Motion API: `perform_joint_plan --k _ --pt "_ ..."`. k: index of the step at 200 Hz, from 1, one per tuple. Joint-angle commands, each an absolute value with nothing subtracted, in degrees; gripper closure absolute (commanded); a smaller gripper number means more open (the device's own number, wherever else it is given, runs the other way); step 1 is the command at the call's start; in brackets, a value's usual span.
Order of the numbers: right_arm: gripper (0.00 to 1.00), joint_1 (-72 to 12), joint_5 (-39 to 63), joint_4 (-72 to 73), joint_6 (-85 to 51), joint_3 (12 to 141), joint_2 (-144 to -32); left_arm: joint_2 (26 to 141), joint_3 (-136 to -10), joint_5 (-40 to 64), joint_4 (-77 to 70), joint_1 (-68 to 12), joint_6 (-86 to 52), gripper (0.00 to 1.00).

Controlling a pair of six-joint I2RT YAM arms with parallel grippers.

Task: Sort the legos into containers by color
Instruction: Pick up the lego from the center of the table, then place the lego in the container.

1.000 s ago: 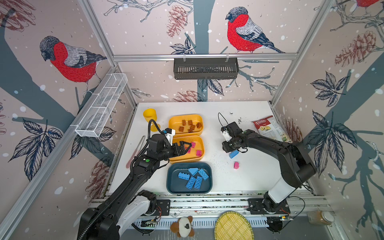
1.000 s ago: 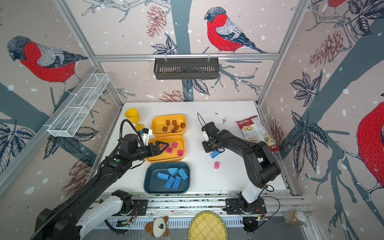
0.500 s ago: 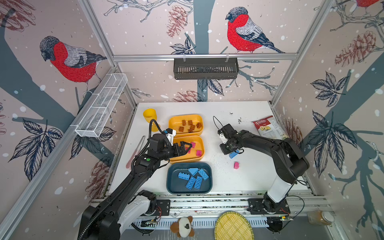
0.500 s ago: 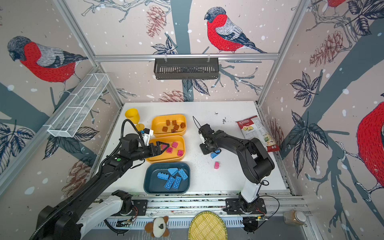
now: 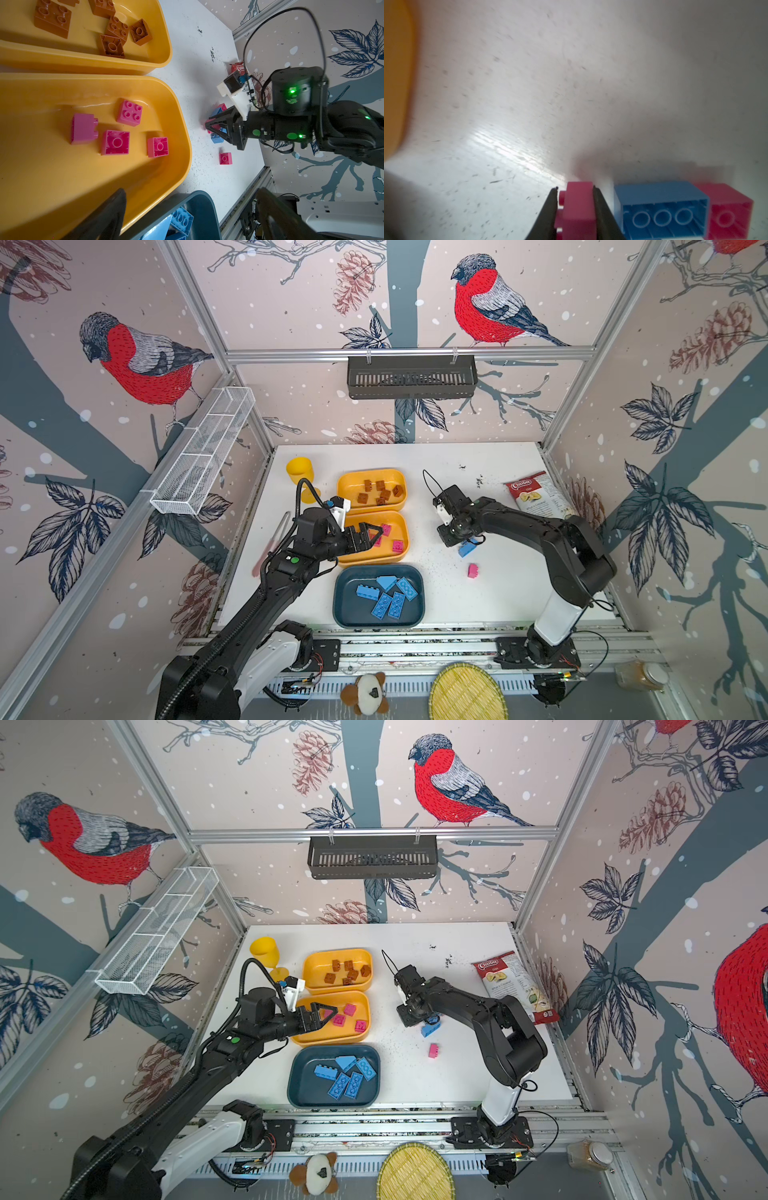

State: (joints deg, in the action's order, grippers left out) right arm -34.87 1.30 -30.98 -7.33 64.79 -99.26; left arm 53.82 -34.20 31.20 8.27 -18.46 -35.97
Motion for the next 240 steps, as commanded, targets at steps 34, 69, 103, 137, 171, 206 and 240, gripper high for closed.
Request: perform_joint_plan --k 34,69,103,137,171,206,240 --pt "0.86 -39.6 20.5 -25.3 -9.2 71.2 -94.8 52.9 -36.1 30.9 10.7 -15.5 -33.0 0.03" --pt "0.86 -44.1 22.7 -22.2 -11.1 76.9 -100.8 52.0 -36.4 30.9 12.1 -14.8 -32.5 0.03" --pt "0.75 -46.4 19.5 -23.4 -10.8 81.9 -108.2 51.1 -35.6 31.1 12.4 -14.3 -32.8 0.03" --pt "0.48 -46.1 15.7 -24.0 -11.0 82.6 -108.2 50.4 -35.1 31.3 12.5 -14.1 -32.9 0.03" --pt "0.37 -42.4 13.5 -25.7 -13.2 77.1 -100.8 50.7 -35.1 32.0 11.9 -13.9 -33.0 0.03" --pt "0.28 -38.9 5.4 -31.0 -19.9 67.4 -89.8 51.4 -35.3 32.8 11.1 -13.8 -33.0 0.03" --pt "0.20 -33.6 4.1 -32.7 -30.4 56.1 -78.0 52.7 -35.8 33.9 10.6 -13.7 -32.8 0.03"
